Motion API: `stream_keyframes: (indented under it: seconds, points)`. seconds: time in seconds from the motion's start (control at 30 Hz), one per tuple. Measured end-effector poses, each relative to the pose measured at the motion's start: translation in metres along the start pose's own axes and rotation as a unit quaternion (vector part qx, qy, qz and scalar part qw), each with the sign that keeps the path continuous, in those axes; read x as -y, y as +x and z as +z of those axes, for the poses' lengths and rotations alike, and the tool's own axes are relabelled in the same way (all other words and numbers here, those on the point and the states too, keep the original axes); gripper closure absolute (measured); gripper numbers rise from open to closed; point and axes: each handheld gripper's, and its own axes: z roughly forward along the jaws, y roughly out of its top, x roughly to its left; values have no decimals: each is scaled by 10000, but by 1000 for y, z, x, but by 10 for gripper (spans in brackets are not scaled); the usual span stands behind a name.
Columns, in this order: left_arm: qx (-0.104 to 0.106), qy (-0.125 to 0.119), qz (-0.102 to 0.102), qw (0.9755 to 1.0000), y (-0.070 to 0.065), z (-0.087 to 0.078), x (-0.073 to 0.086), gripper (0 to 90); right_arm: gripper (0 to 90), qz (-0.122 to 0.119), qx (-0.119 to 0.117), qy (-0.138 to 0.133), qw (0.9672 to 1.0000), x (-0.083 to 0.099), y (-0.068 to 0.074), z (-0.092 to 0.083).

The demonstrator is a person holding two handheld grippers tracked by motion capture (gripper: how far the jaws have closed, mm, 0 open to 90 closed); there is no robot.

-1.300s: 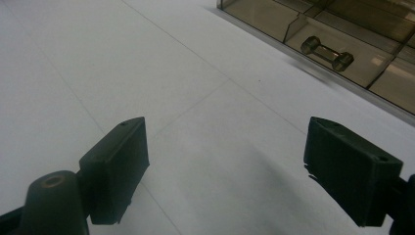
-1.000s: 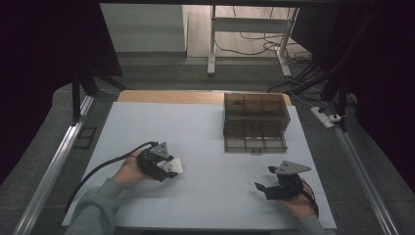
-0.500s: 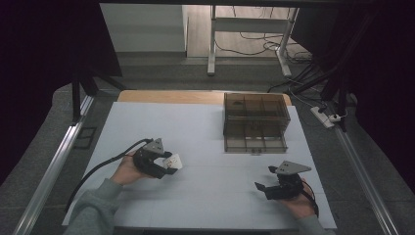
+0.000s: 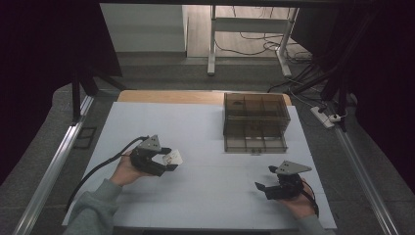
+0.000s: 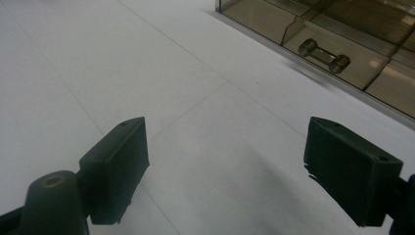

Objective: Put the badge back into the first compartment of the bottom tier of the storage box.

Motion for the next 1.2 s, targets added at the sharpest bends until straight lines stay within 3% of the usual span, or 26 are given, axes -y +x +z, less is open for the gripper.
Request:
stream_keyframes:
  seconds: [0.3, 0.7, 0.97, 1.2]
  points:
    - [-84, -209, -50, 9997, -3, -9, -4, 326, 168, -14, -5, -5, 10000, 0, 0, 0]
    - [-131, -287, -26, 9995, -6, -12, -10, 327, 168, -19, -8, 1, 10000, 0, 0, 0]
    - [-81, -414, -150, 9990, -5, -12, -15, 327, 168, -18, -5, -3, 10000, 0, 0, 0]
    - [-116, -398, -35, 9991, -7, -13, -24, 326, 168, 5, -2, -33, 10000, -1, 0, 0]
